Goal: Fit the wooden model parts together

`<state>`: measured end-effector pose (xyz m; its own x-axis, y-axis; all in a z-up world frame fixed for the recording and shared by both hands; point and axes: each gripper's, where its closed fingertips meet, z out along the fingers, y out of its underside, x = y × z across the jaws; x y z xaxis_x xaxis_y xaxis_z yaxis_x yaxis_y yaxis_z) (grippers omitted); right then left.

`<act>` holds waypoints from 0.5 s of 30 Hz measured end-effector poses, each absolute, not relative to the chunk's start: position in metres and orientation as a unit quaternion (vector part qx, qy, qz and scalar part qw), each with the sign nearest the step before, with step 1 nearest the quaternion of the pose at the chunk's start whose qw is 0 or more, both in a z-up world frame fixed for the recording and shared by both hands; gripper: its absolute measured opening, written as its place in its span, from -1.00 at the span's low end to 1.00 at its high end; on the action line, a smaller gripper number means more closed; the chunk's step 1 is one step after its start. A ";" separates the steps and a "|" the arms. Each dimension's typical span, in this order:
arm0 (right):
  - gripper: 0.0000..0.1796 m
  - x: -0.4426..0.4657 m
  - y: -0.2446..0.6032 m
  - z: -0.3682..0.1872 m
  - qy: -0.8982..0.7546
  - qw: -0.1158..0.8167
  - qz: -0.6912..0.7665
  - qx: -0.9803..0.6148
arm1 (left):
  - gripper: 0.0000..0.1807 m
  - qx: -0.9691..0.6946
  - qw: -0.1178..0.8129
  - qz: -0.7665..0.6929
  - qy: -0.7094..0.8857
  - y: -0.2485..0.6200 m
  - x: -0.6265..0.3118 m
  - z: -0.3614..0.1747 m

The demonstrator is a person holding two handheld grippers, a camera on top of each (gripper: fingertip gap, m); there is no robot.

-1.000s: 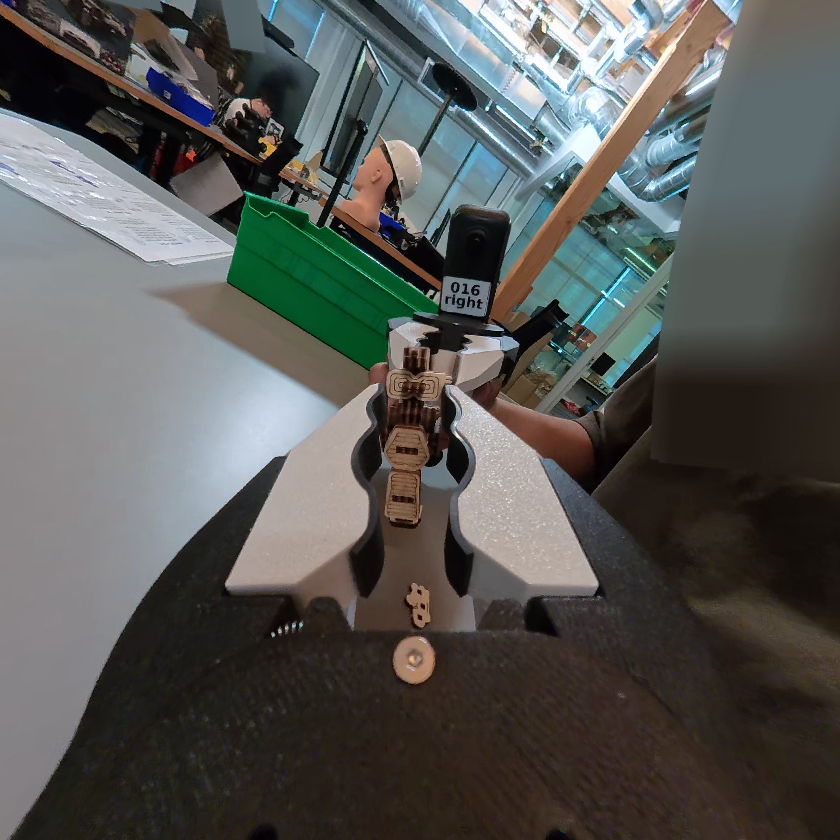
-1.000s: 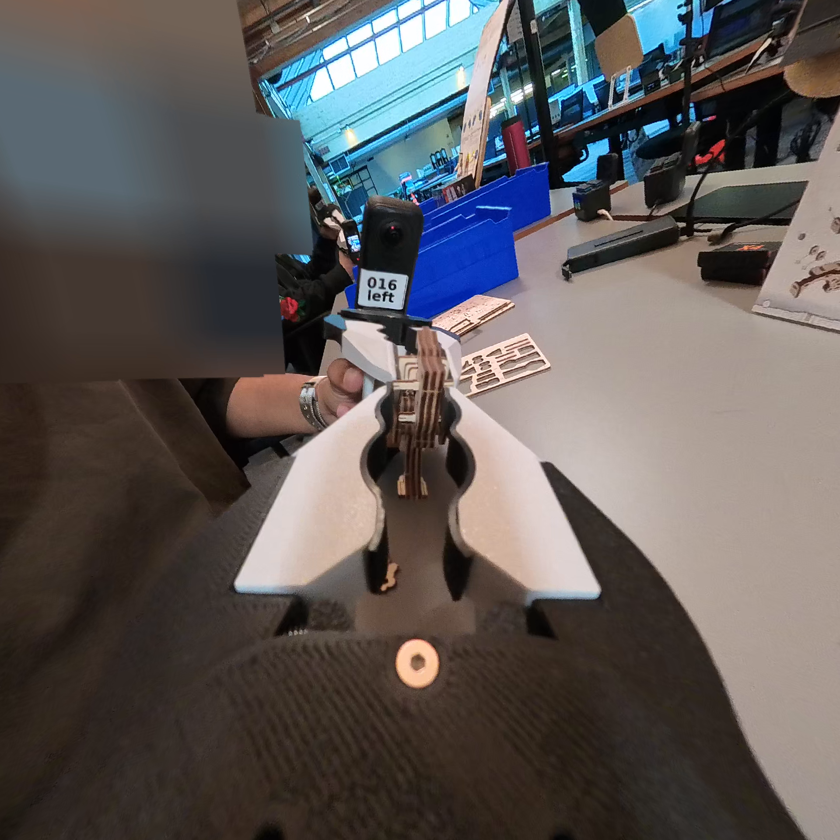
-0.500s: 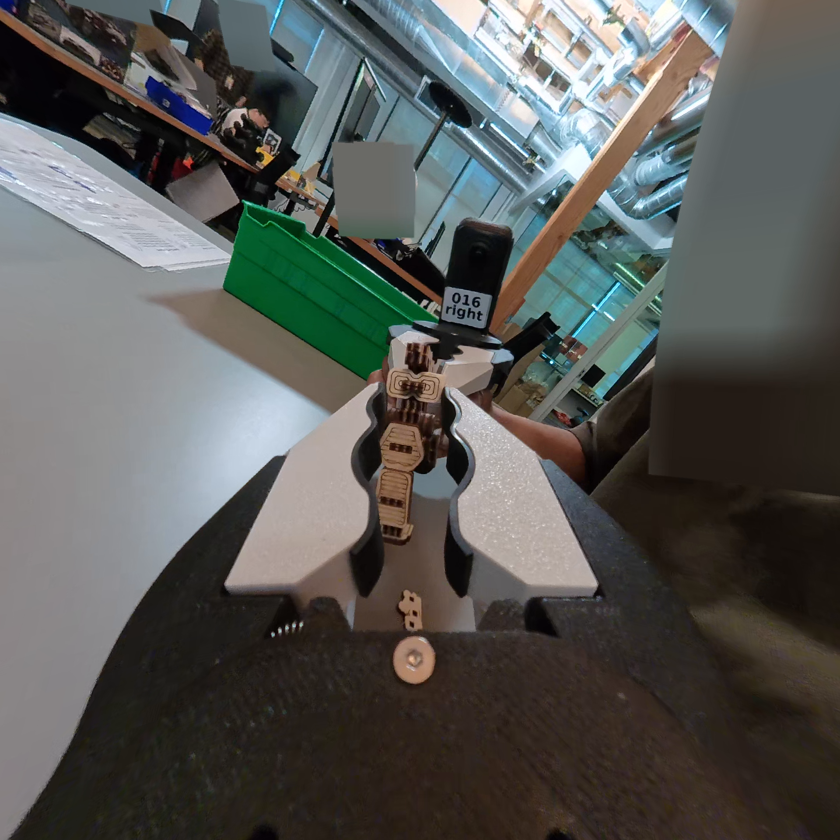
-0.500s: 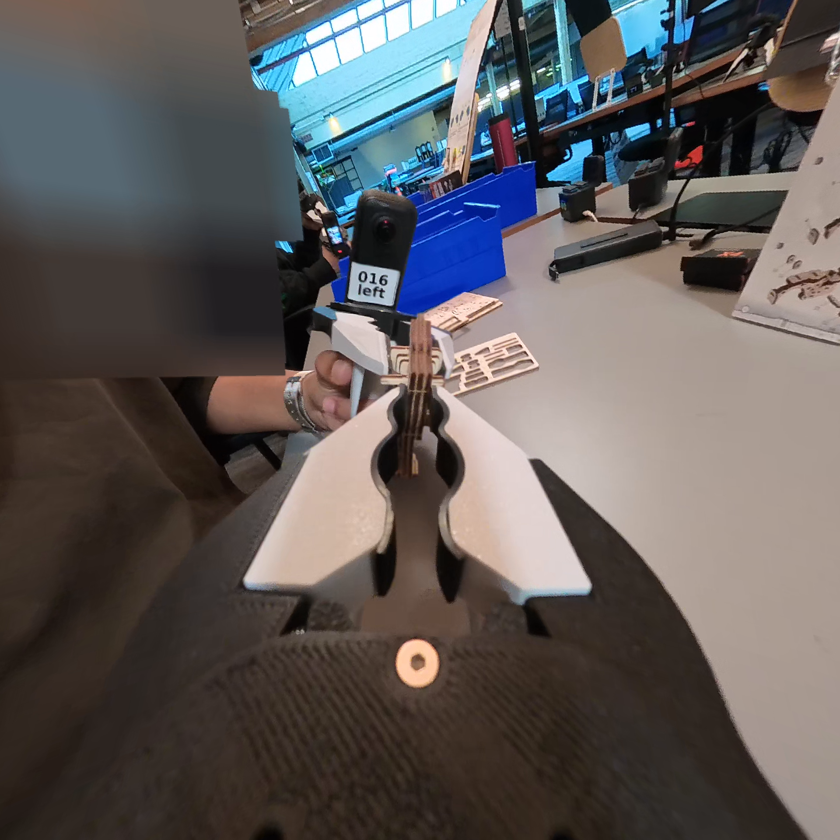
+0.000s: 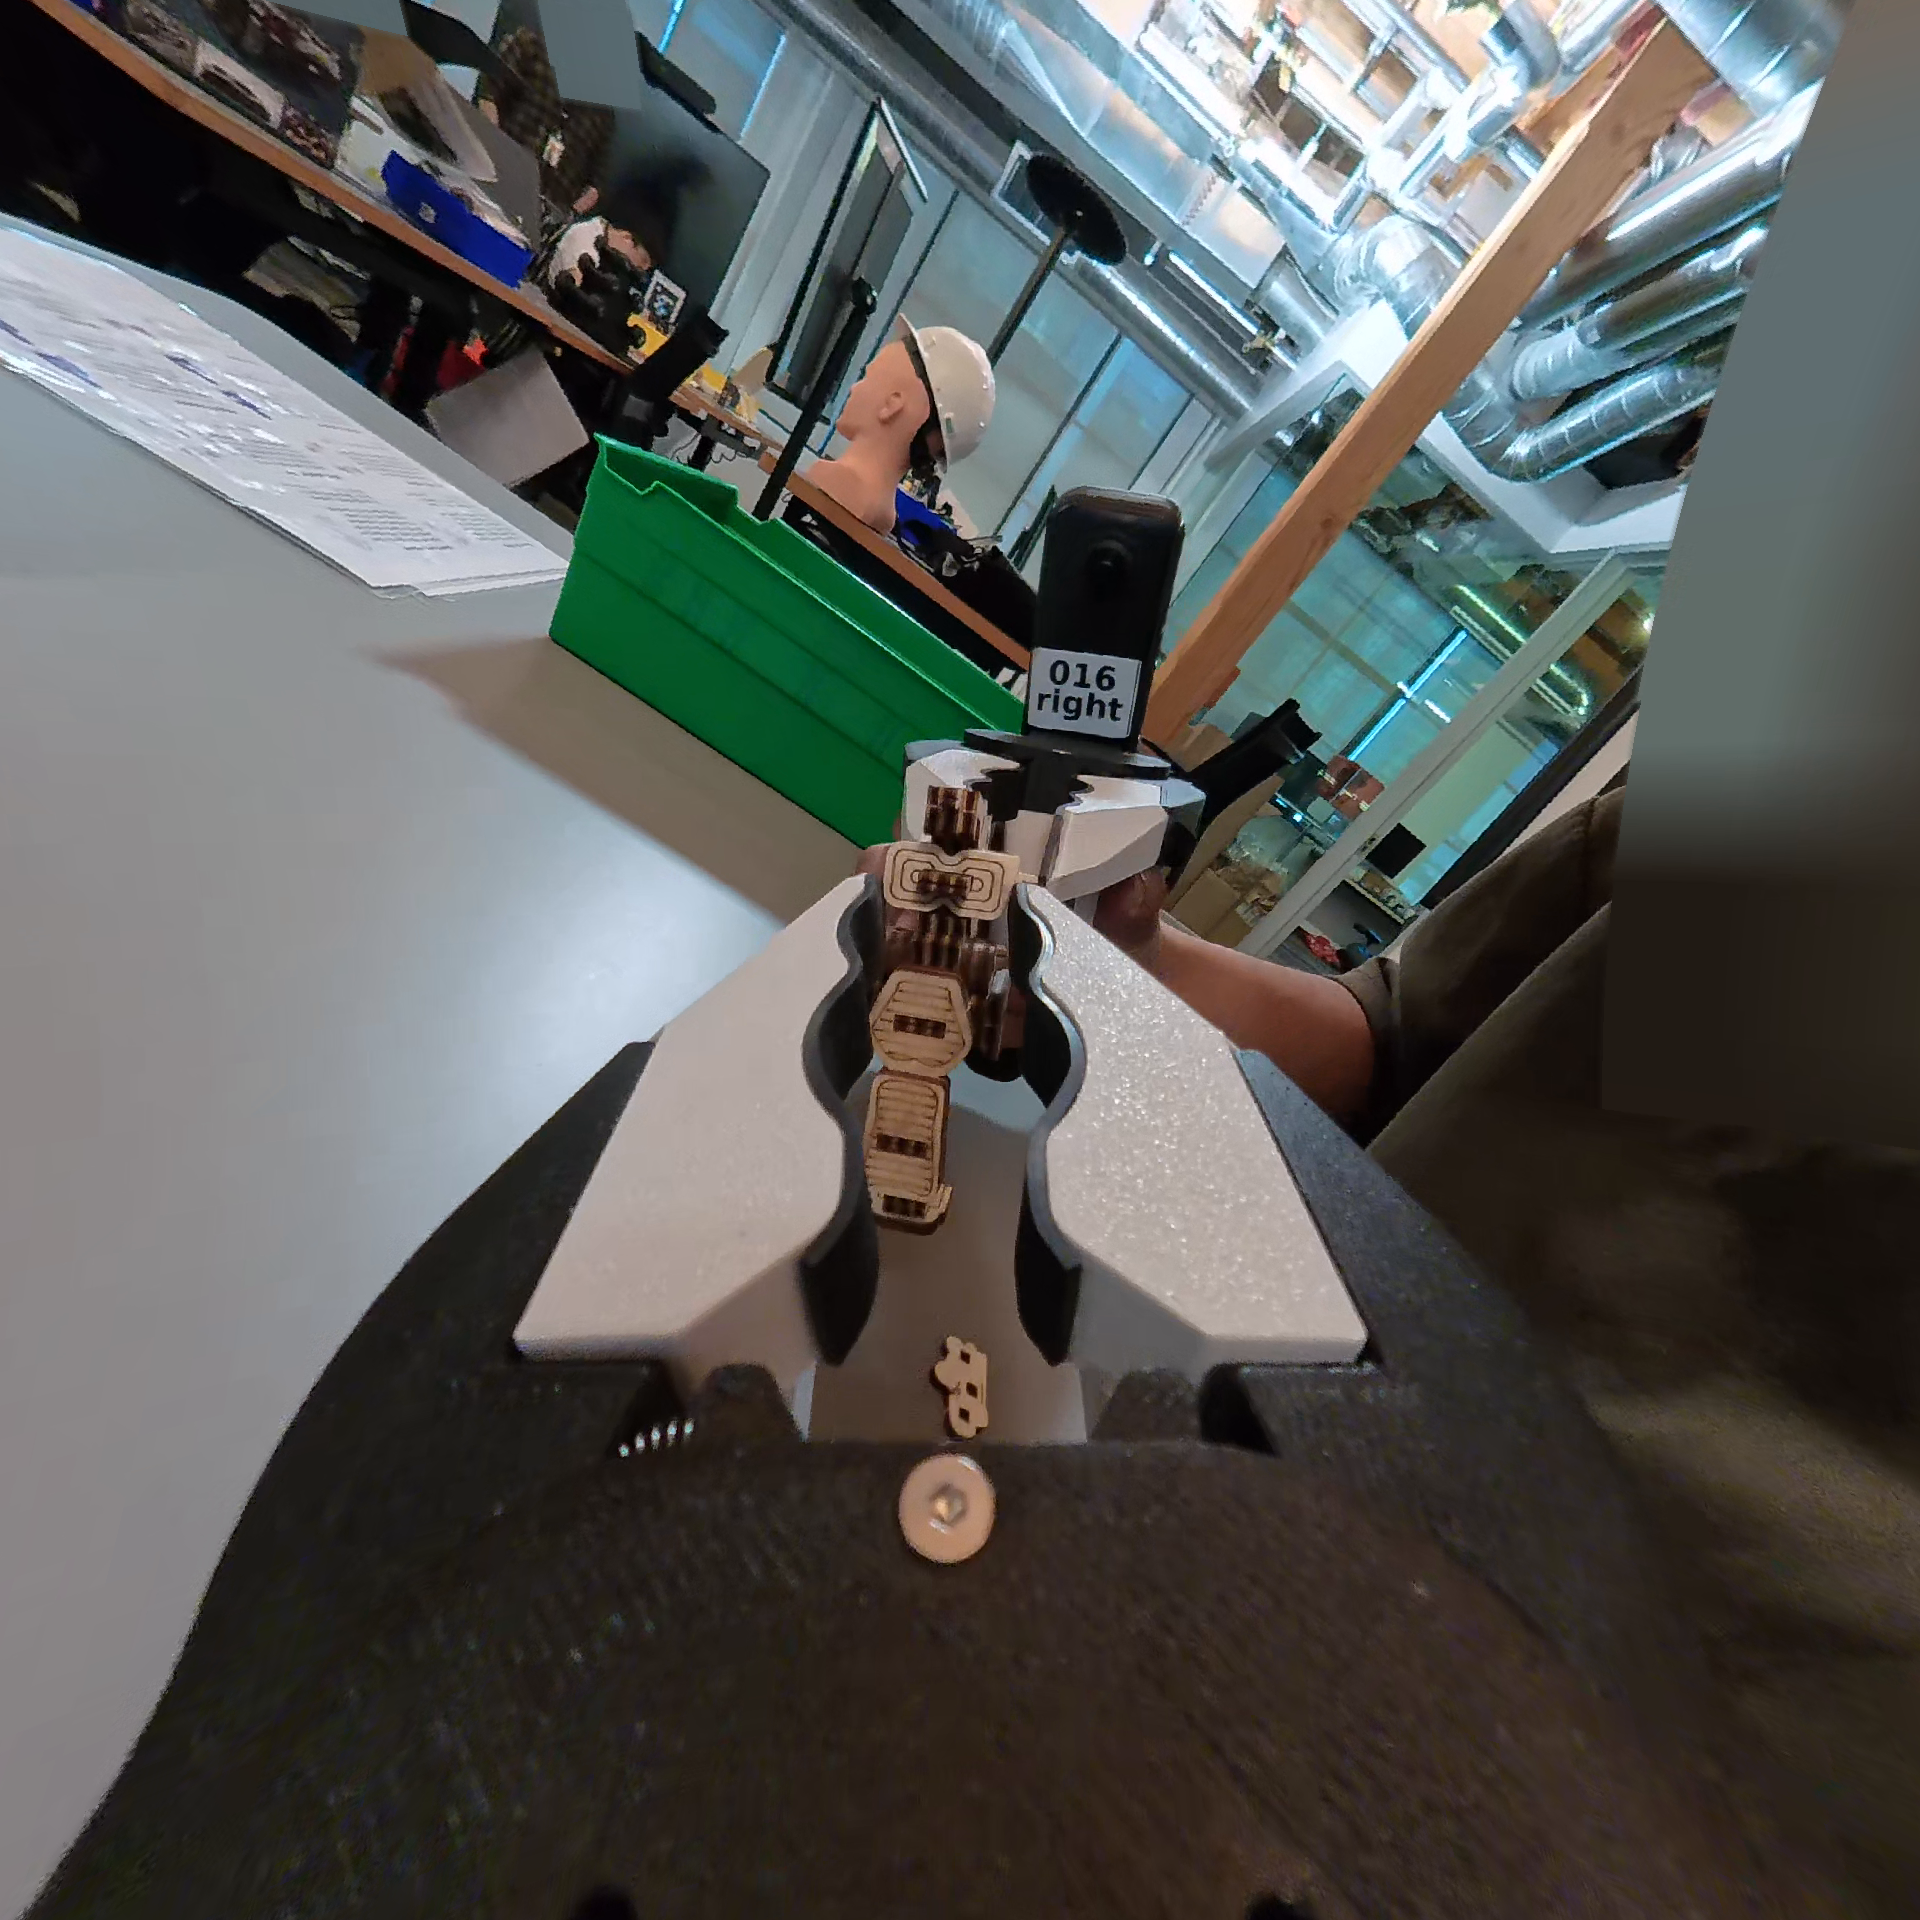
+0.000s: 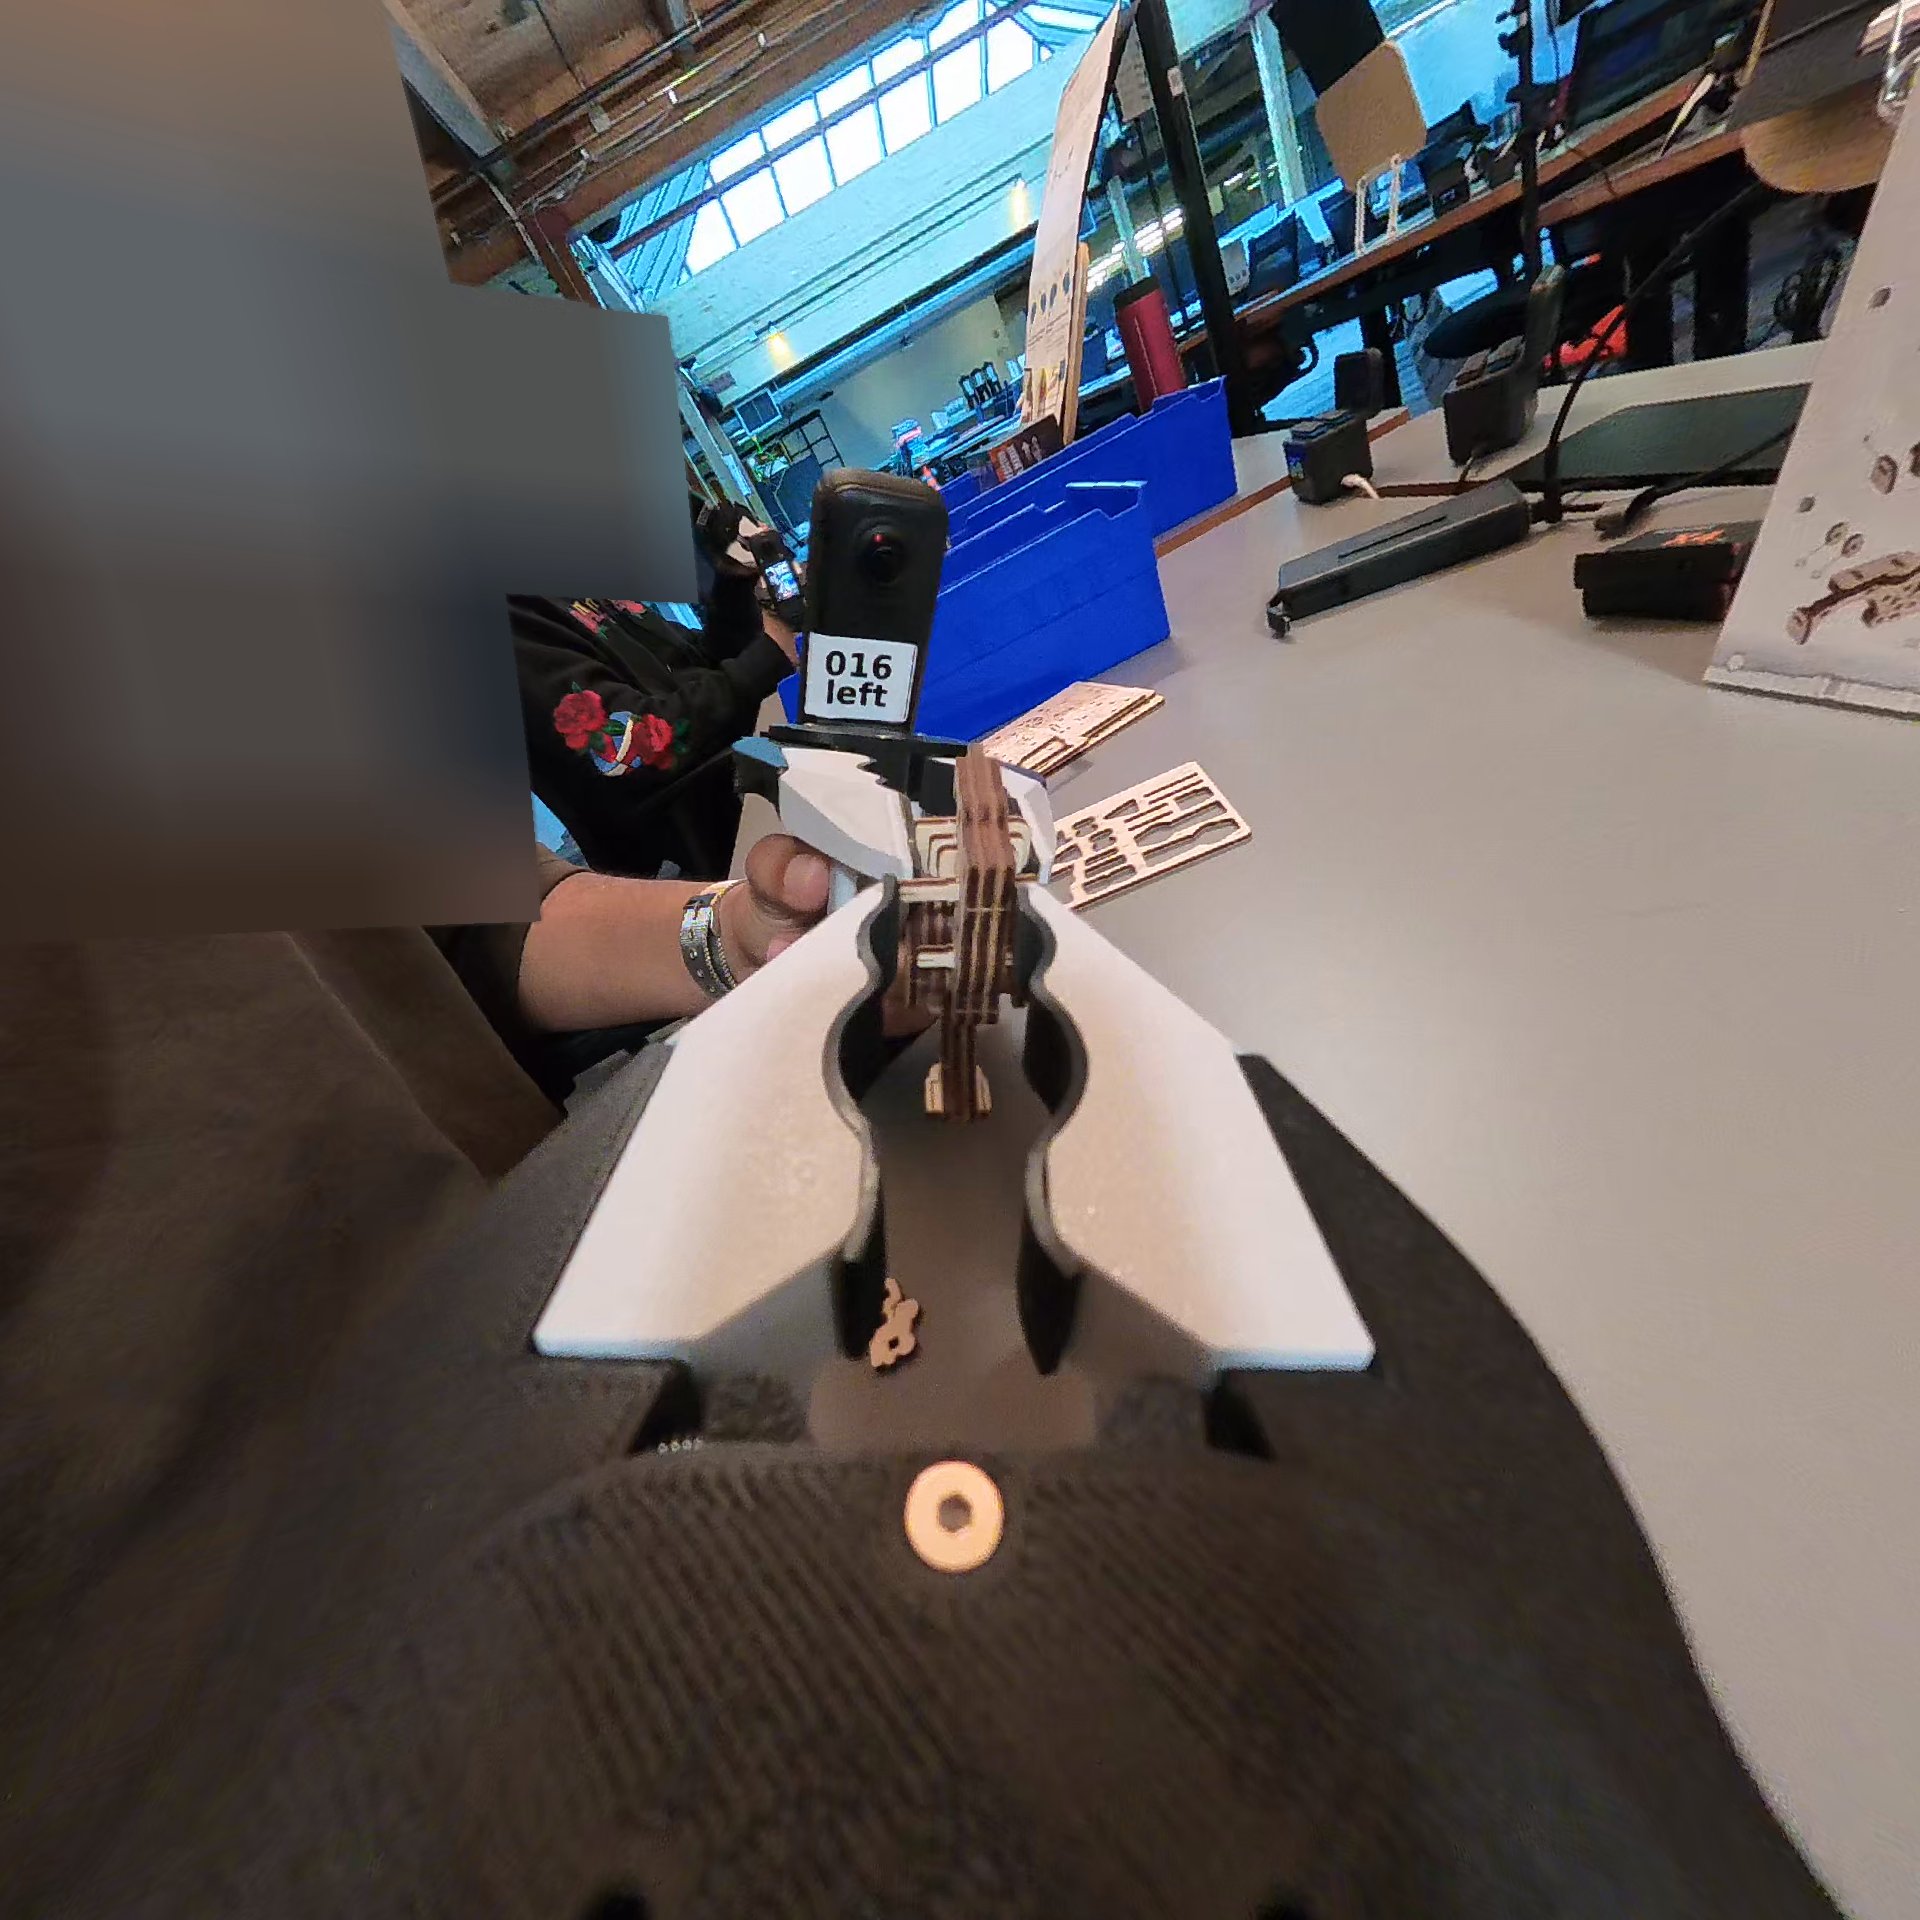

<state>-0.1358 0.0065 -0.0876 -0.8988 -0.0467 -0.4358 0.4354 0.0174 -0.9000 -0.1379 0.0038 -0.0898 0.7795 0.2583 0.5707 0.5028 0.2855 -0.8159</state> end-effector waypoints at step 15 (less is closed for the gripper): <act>-0.78 -0.138 0.006 -0.089 0.703 0.174 -0.674 0.146 | -0.78 -0.588 0.733 -0.082 -0.332 0.004 -0.140 -0.091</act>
